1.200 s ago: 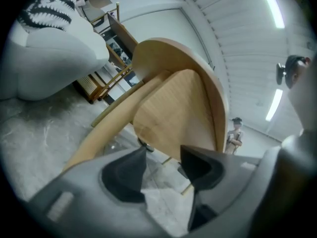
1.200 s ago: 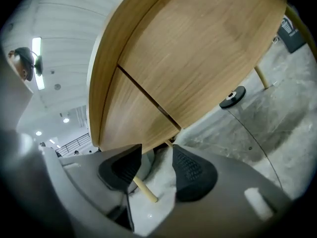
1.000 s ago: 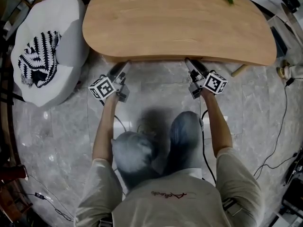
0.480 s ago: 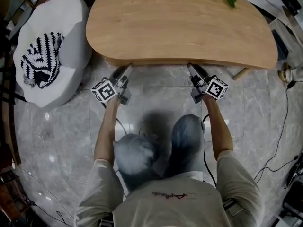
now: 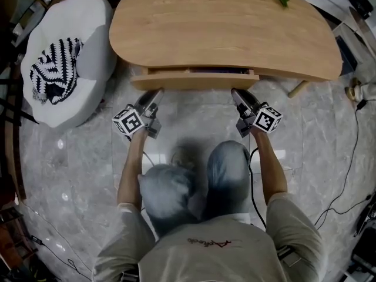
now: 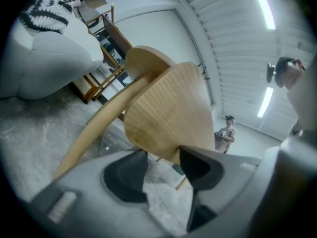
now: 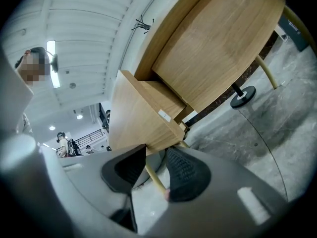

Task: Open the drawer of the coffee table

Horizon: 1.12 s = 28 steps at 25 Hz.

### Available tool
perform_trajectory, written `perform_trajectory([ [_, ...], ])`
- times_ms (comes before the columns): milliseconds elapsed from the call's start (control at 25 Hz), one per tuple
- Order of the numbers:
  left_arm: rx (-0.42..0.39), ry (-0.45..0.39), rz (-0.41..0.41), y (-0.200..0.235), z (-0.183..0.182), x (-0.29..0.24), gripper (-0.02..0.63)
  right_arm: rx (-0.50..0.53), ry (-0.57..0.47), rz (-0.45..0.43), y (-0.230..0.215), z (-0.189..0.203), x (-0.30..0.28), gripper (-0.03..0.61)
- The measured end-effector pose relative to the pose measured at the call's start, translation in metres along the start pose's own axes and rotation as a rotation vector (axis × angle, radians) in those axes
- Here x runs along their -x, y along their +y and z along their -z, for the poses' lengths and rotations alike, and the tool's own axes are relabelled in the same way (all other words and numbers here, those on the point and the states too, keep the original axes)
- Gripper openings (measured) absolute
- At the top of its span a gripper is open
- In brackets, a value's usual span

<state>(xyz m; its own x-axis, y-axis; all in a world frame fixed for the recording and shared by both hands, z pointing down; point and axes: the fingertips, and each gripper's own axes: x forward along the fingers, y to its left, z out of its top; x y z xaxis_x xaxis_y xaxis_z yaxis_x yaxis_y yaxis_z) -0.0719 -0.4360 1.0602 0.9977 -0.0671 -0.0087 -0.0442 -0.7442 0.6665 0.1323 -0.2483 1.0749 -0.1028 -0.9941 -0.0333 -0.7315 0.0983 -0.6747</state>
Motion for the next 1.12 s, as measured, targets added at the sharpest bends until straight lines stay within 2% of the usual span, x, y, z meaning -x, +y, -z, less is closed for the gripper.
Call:
perform_trajectory([
  [320, -0.001, 0.011, -0.016, -0.032, 0.028, 0.034, 0.193, 0.011, 0.032, -0.013, 0.025, 0.022, 0.041, 0.126],
  [880, -0.004, -0.002, -0.044, -0.052, 0.045, 0.056, 0.196, 0.038, 0.074, -0.032, 0.041, 0.037, 0.064, 0.118],
  [1000, -0.047, 0.012, -0.067, -0.050, 0.047, 0.057, 0.186, 0.097, 0.092, -0.011, 0.040, 0.037, 0.063, 0.115],
  [1120, -0.118, 0.060, -0.107, -0.047, 0.055, 0.063, 0.172, 0.174, 0.115, 0.026, 0.038, 0.041, 0.064, 0.111],
])
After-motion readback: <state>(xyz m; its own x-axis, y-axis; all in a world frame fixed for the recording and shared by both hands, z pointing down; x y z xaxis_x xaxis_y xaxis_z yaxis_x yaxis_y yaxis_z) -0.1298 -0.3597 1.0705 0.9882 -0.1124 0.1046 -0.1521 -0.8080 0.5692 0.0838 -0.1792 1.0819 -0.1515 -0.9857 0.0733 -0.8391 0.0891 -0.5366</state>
